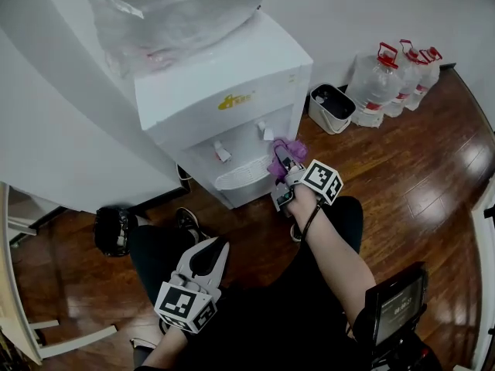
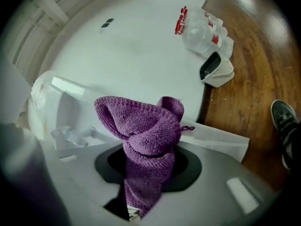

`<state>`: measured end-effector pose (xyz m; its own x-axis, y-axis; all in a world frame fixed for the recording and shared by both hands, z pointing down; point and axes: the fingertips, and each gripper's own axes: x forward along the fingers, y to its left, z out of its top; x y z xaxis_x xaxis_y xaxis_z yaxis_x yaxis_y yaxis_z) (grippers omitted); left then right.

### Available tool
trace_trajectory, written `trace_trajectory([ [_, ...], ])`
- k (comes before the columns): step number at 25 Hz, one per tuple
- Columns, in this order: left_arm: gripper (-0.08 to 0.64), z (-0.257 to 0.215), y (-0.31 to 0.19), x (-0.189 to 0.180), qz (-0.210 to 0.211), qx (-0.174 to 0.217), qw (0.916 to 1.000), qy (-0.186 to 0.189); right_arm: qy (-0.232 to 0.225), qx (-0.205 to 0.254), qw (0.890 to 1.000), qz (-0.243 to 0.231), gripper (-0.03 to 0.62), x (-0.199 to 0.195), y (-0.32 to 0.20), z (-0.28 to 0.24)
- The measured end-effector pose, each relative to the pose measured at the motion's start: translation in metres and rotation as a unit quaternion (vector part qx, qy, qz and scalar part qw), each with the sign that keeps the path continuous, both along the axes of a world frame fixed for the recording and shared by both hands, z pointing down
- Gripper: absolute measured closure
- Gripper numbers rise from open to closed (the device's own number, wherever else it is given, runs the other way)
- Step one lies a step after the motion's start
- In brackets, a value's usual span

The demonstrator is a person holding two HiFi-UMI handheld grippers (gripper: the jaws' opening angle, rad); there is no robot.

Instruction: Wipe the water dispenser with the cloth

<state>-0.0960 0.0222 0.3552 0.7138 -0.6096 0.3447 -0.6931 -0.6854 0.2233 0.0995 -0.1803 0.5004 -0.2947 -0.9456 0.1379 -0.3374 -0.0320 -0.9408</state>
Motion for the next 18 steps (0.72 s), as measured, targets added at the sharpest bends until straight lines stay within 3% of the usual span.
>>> trace_trajectory([
  [3,0.505,0.0,-0.009,0.009,-0.002,-0.008,1.0,-0.001,0.017,-0.055,0.998,-0.008,0.442,0.003,0.002,0.04],
  [5,0.505,-0.003,-0.016,0.012,-0.004,-0.012,0.9999,0.0,0.008,-0.055,0.998,-0.012,0.442,0.003,0.005,0.031],
  [10,0.505,-0.005,-0.028,0.012,-0.009,-0.009,0.9999,0.009,-0.021,0.065,0.997,-0.03,0.442,-0.001,-0.004,-0.089],
  [13,0.505,-0.002,-0.02,0.007,0.002,0.0,1.0,0.007,-0.063,0.098,0.993,-0.002,0.442,-0.004,-0.005,-0.137],
  [15,0.505,-0.002,-0.013,-0.004,0.015,0.017,0.9997,0.001,-0.045,0.117,0.992,0.011,0.442,-0.003,-0.005,-0.145],
  [18,0.505,-0.012,-0.013,-0.027,0.009,0.032,0.9994,0.006,0.021,0.126,0.992,0.016,0.445,-0.002,-0.007,-0.121],
])
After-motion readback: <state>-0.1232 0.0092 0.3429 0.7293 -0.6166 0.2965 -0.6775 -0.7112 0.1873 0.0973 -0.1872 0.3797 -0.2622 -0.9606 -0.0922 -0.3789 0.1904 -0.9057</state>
